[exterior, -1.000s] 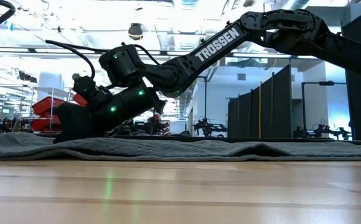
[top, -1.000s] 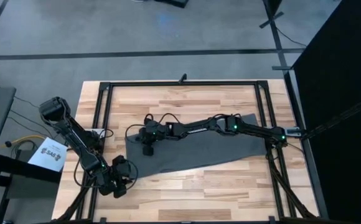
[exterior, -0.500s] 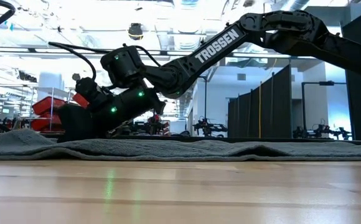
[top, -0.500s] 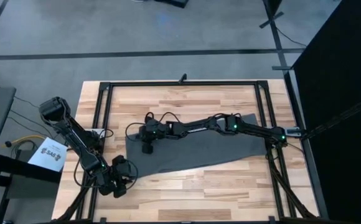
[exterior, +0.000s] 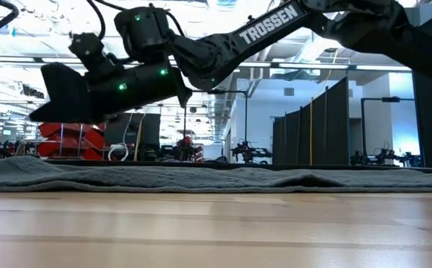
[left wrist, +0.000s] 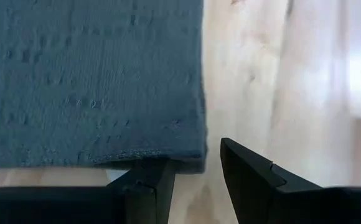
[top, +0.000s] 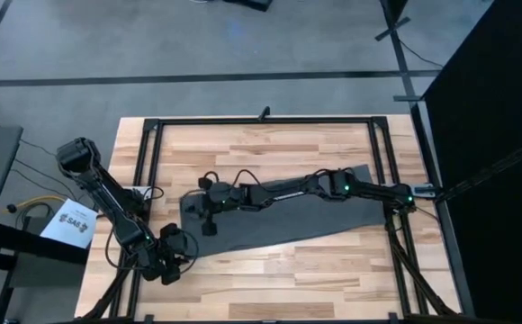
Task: Roll towel
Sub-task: Roll the gray towel
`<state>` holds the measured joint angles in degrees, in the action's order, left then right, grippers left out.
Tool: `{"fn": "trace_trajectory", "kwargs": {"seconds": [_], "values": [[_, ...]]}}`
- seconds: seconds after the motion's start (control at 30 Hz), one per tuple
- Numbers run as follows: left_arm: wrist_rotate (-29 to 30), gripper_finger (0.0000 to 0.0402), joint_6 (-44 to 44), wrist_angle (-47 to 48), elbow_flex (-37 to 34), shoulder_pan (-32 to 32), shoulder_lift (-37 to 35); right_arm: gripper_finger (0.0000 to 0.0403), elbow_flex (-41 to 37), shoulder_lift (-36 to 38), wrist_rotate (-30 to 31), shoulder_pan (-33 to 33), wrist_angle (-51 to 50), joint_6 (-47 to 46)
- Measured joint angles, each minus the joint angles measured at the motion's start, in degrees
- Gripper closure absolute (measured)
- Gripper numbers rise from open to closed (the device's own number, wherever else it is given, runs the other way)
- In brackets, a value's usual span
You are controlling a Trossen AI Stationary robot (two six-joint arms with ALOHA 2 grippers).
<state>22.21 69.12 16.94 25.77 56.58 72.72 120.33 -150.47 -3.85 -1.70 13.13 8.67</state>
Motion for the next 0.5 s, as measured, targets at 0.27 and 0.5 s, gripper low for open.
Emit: {"fn": "trace_trajectory", "kwargs": {"seconds": [0.27, 0.5], "values": [[-1.3, 0.0287, -0.3, 9.2, 4.6, 0.2, -7.6, 0.0403, 0.0, 1.0, -2.3, -2.2, 4.8, 0.5], [2.4, 0.0287, -4.0, 20.5, 13.6, 2.9, -13.2, 0.0403, -0.1, 5.5, 0.6, -2.2, -12.6, 6.2]]}}
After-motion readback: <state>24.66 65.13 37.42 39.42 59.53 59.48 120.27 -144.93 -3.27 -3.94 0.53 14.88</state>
